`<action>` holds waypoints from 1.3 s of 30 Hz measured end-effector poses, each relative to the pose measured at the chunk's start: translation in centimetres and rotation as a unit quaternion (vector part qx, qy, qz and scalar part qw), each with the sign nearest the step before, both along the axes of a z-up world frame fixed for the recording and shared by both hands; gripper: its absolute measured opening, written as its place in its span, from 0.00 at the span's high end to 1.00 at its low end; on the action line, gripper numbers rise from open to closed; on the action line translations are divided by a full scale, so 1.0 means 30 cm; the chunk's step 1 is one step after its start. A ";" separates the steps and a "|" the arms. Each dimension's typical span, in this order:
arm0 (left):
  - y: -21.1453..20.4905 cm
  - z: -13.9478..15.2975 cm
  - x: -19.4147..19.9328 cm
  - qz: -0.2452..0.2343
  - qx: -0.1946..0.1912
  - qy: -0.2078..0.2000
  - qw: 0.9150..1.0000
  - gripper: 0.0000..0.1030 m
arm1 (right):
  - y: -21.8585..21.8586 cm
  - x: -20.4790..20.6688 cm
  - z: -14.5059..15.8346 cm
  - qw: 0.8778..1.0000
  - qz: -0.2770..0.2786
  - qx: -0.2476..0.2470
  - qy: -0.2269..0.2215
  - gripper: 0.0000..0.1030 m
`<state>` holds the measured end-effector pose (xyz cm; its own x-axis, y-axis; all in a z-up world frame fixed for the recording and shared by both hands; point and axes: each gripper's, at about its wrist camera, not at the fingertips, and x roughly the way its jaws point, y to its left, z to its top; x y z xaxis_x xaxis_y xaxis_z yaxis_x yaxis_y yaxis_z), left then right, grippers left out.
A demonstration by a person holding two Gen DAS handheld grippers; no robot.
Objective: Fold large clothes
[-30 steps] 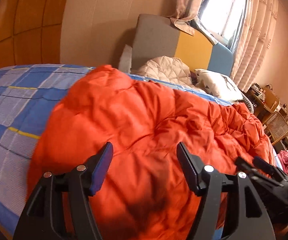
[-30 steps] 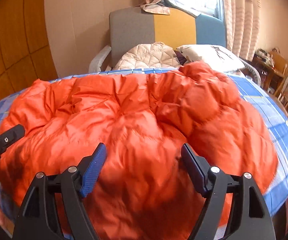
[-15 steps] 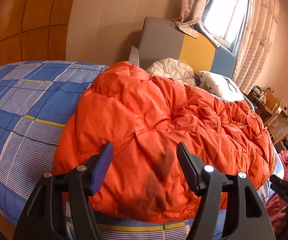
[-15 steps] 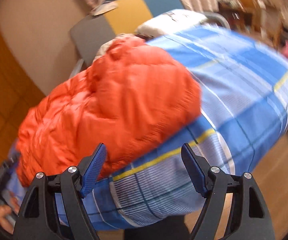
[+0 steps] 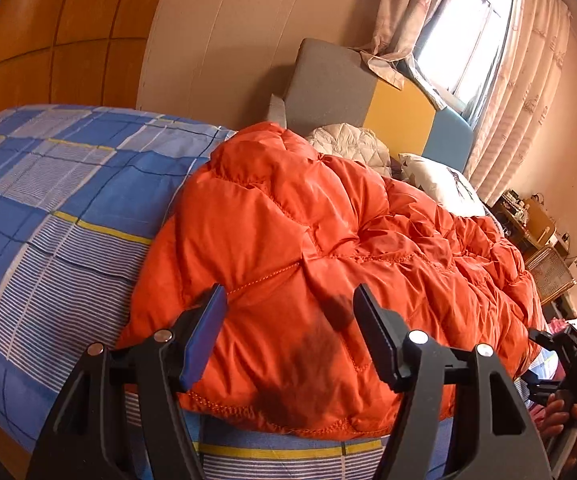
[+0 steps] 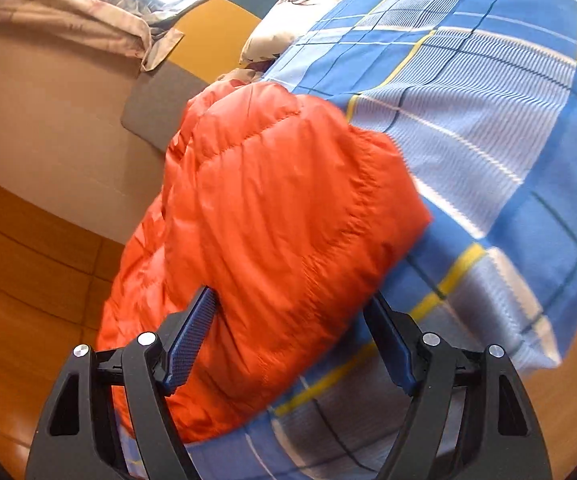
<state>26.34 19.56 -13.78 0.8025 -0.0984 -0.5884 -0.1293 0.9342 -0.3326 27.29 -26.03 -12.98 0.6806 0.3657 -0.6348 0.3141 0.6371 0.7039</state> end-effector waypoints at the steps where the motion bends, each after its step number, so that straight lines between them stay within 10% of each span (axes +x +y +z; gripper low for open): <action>1: -0.002 0.003 0.002 0.002 0.000 -0.001 1.000 0.38 | 0.002 0.013 -0.003 1.000 -0.002 0.005 0.000 0.25; 16: -0.288 0.059 0.215 -0.091 -0.002 0.005 0.996 0.38 | -0.020 0.050 0.004 1.000 -0.004 0.013 0.004 0.37; 26: -0.318 -0.044 0.271 -0.096 0.018 0.037 0.995 0.38 | -0.003 0.055 0.058 0.999 0.023 -0.019 -0.027 0.83; 39: -0.292 -0.094 0.250 -0.084 -0.016 0.038 0.996 0.39 | 0.237 0.059 0.378 0.968 0.165 -0.083 -0.167 0.91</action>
<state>33.82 10.79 -16.59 0.7265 -0.2471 -0.6412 0.0020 0.9339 -0.3576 29.06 -18.93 -1.65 0.7214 0.5099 -0.4686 -0.1537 0.7777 0.6096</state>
